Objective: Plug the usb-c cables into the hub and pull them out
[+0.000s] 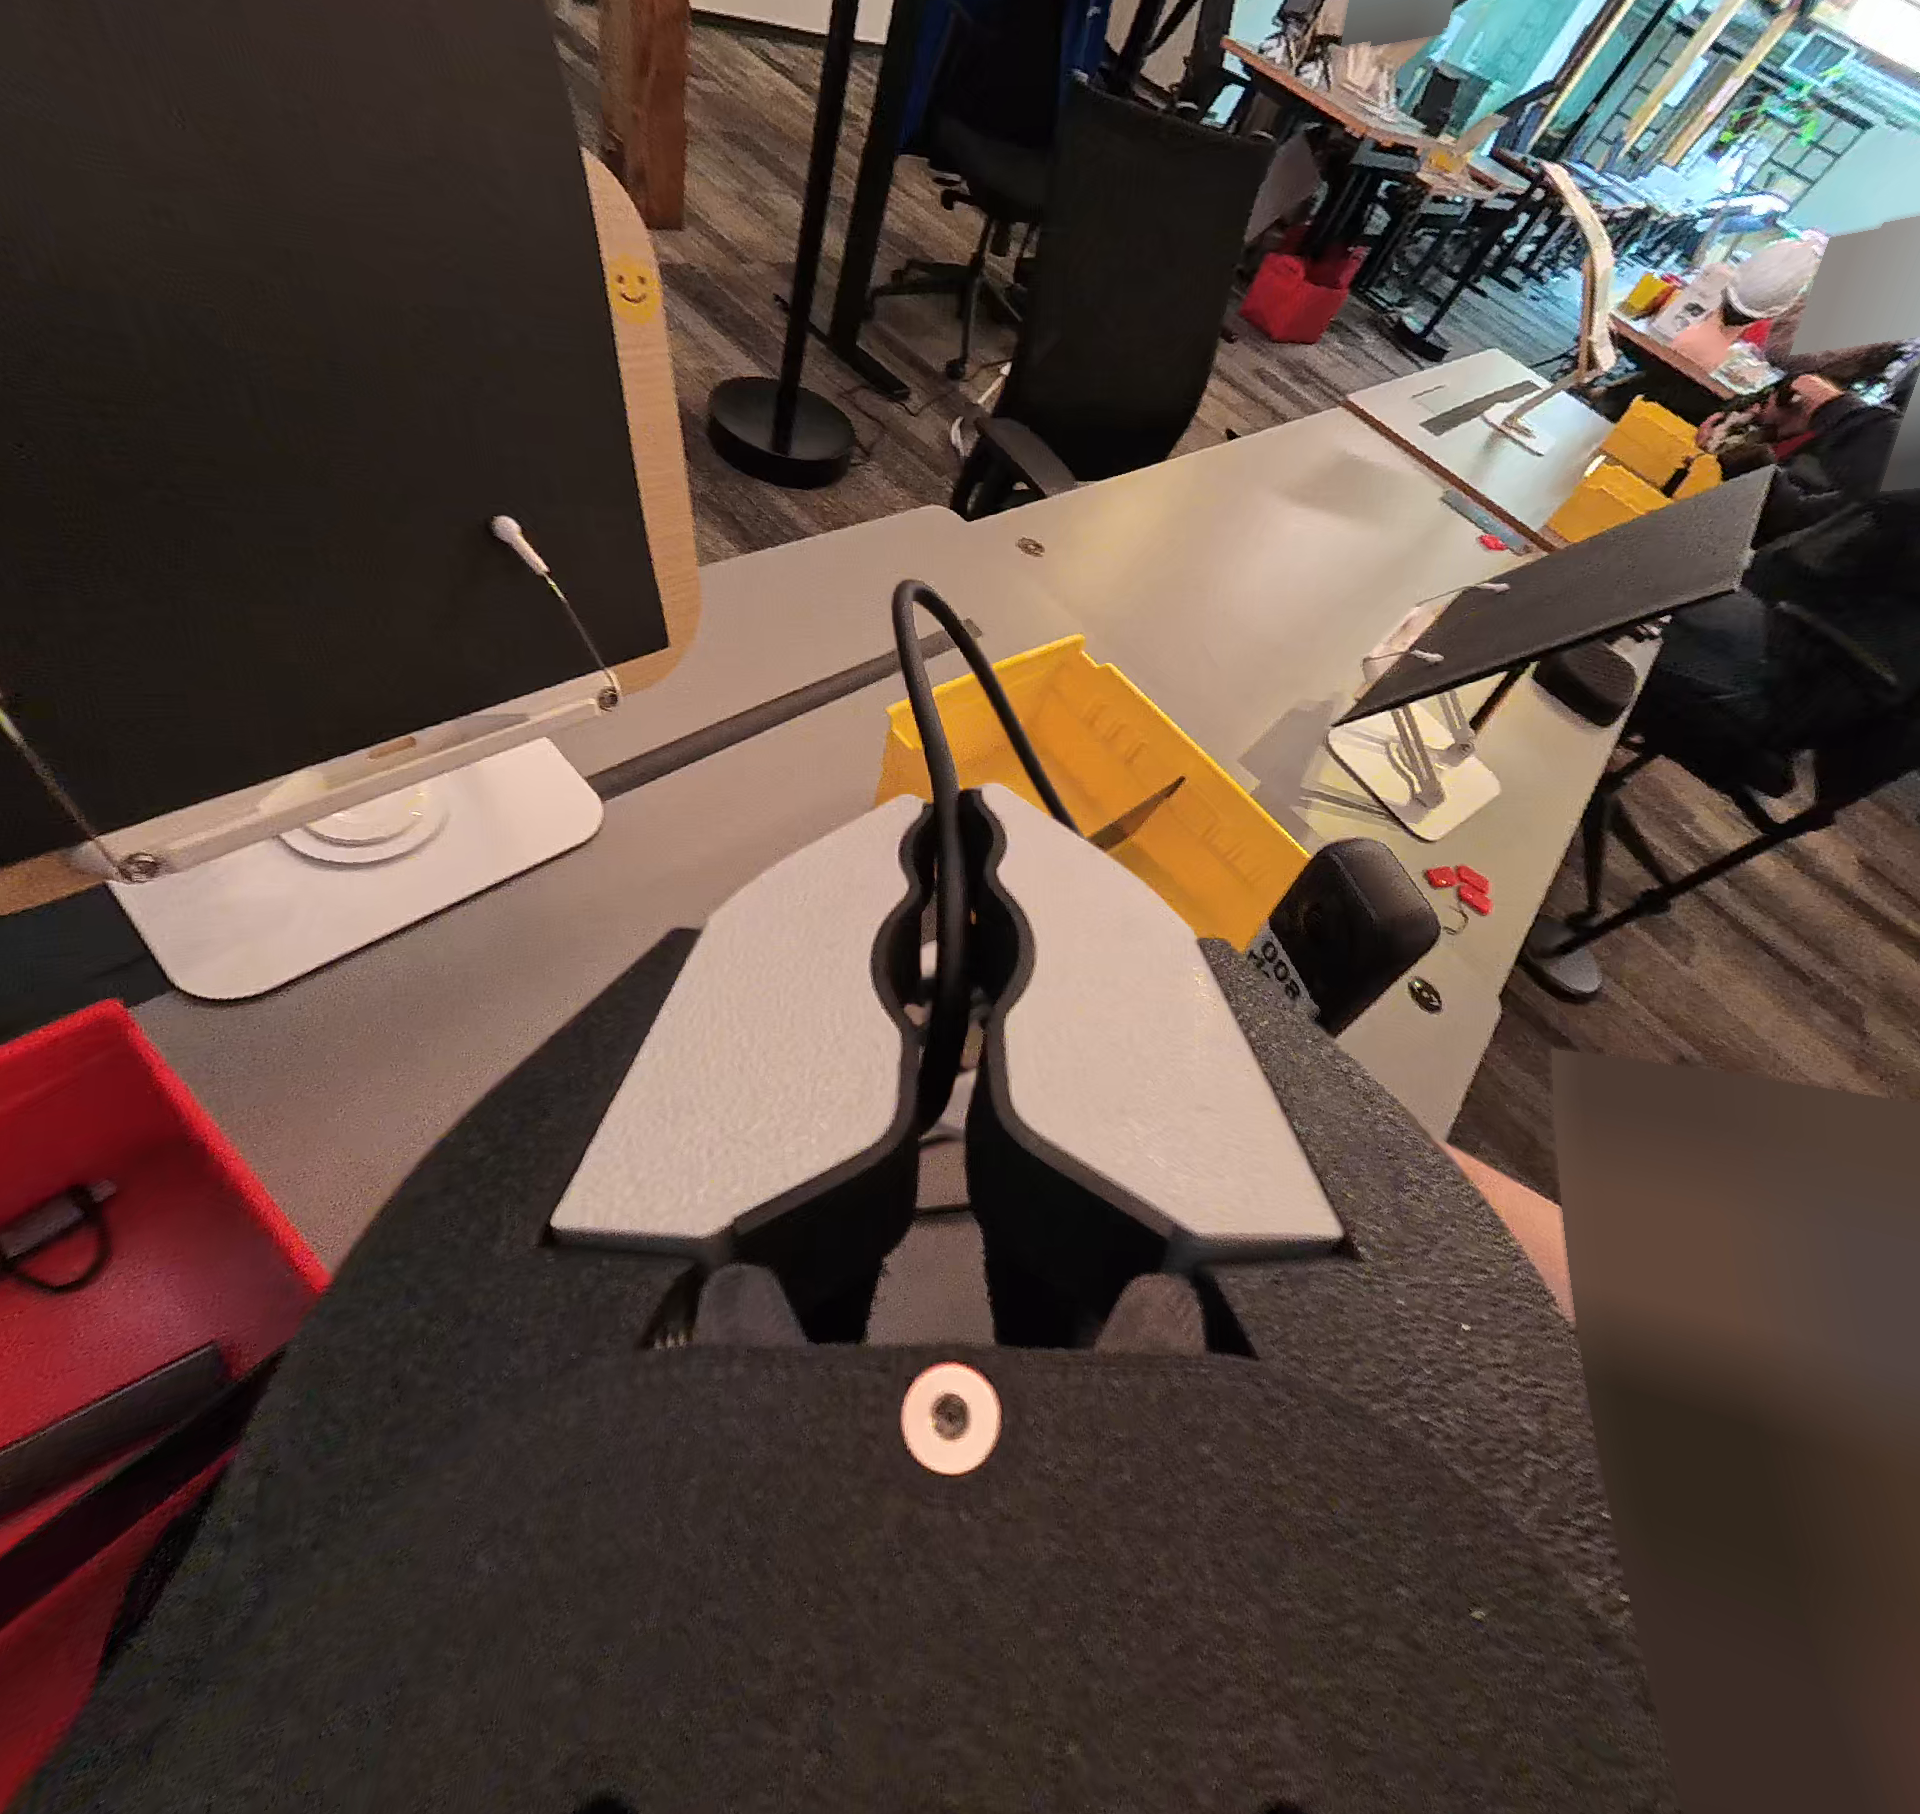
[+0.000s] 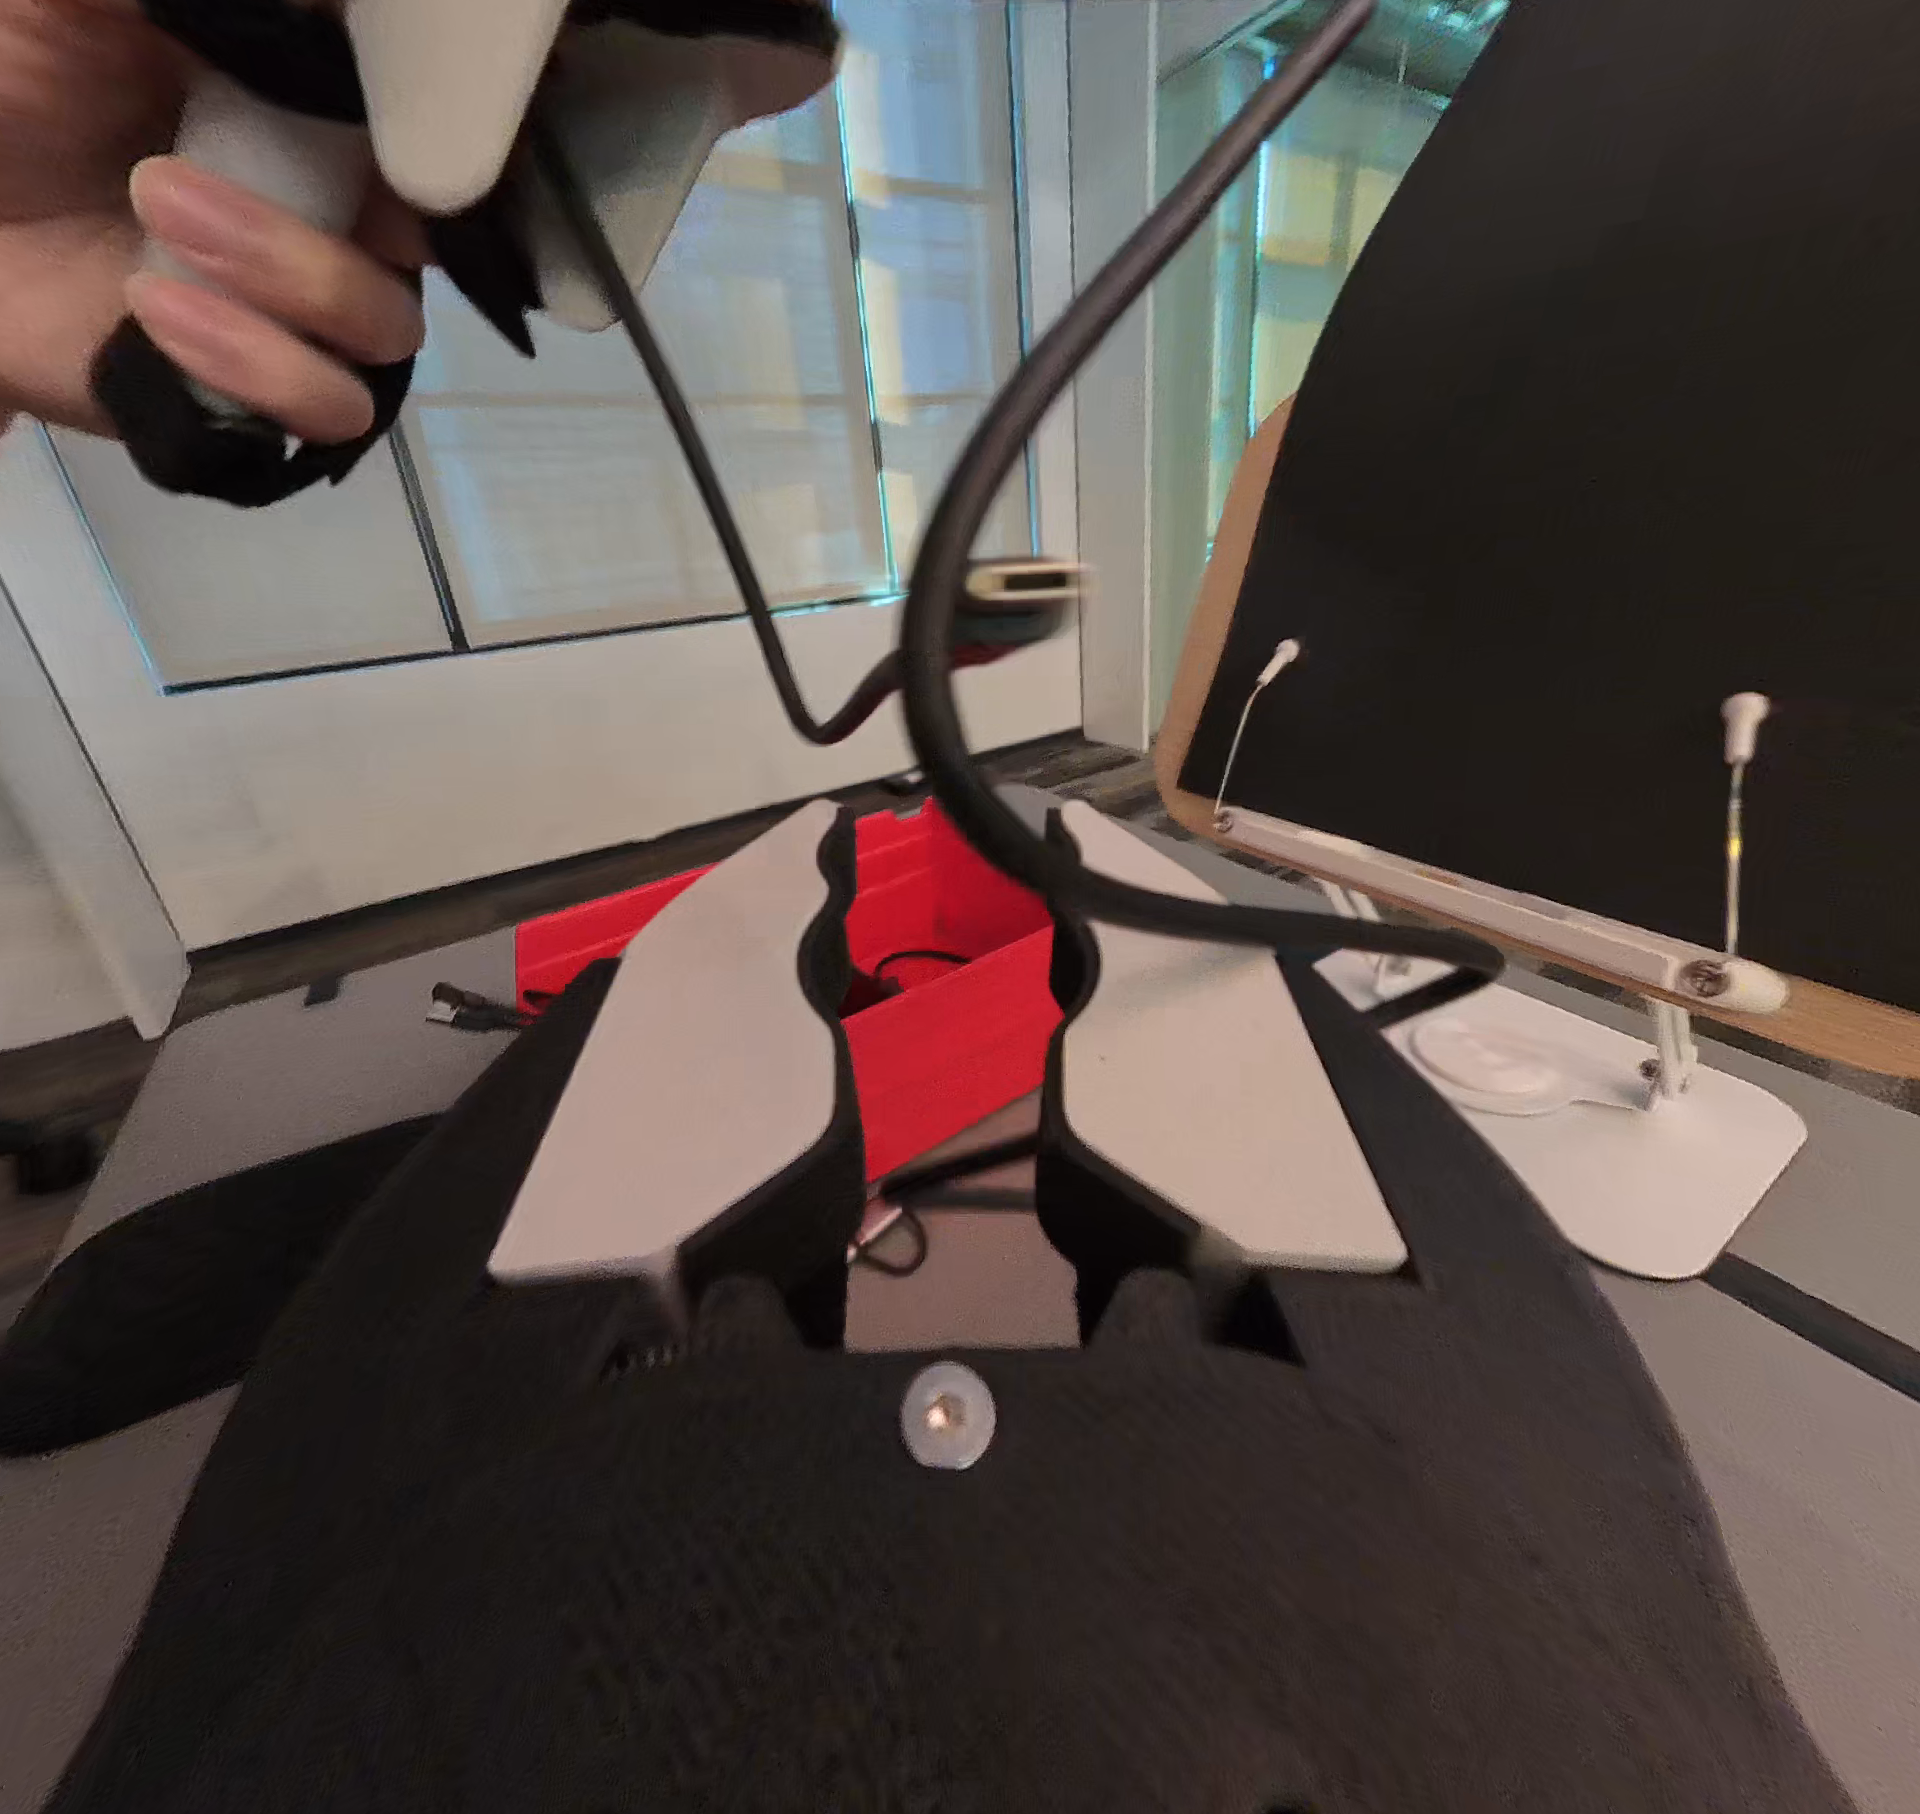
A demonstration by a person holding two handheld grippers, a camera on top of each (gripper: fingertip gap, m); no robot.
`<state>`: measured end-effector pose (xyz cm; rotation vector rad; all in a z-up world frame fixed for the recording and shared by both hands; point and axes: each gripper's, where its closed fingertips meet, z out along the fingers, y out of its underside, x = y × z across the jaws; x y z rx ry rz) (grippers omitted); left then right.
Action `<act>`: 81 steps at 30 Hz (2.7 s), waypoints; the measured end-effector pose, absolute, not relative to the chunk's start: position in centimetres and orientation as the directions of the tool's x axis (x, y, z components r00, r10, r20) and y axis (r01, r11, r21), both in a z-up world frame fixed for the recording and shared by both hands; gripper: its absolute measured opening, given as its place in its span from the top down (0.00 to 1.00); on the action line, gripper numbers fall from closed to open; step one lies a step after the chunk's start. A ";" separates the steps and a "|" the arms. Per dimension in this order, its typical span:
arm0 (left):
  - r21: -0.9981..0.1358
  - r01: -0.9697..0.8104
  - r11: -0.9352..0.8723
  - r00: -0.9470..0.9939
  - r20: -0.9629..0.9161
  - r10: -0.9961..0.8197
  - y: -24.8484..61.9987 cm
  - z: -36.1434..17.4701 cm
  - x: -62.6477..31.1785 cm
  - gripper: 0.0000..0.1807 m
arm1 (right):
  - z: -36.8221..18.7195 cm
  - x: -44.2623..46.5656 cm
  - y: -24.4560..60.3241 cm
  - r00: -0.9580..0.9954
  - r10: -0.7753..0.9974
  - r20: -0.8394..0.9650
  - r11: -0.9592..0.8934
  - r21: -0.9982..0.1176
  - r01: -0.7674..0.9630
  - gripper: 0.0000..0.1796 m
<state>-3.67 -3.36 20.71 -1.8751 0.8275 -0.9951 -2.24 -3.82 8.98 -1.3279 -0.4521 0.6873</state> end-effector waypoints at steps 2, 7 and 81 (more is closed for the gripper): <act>-0.886 -0.179 -0.427 0.469 0.305 -0.829 -3.6 20.3 -3.5 0.99 | 10.4 -1.2 -4.3 0.714 0.696 -0.079 0.161 -0.952 -0.262 0.81; -0.882 -0.155 -0.445 0.457 0.336 -0.824 -3.9 19.7 -3.5 0.99 | 13.3 -0.1 -7.1 0.674 0.735 0.067 0.354 -0.886 -0.298 1.00; -0.850 -0.080 -0.521 0.149 0.506 -0.850 -9.4 15.6 5.1 0.96 | 14.4 4.9 -5.5 0.738 0.661 -0.139 0.394 -0.773 -0.498 0.80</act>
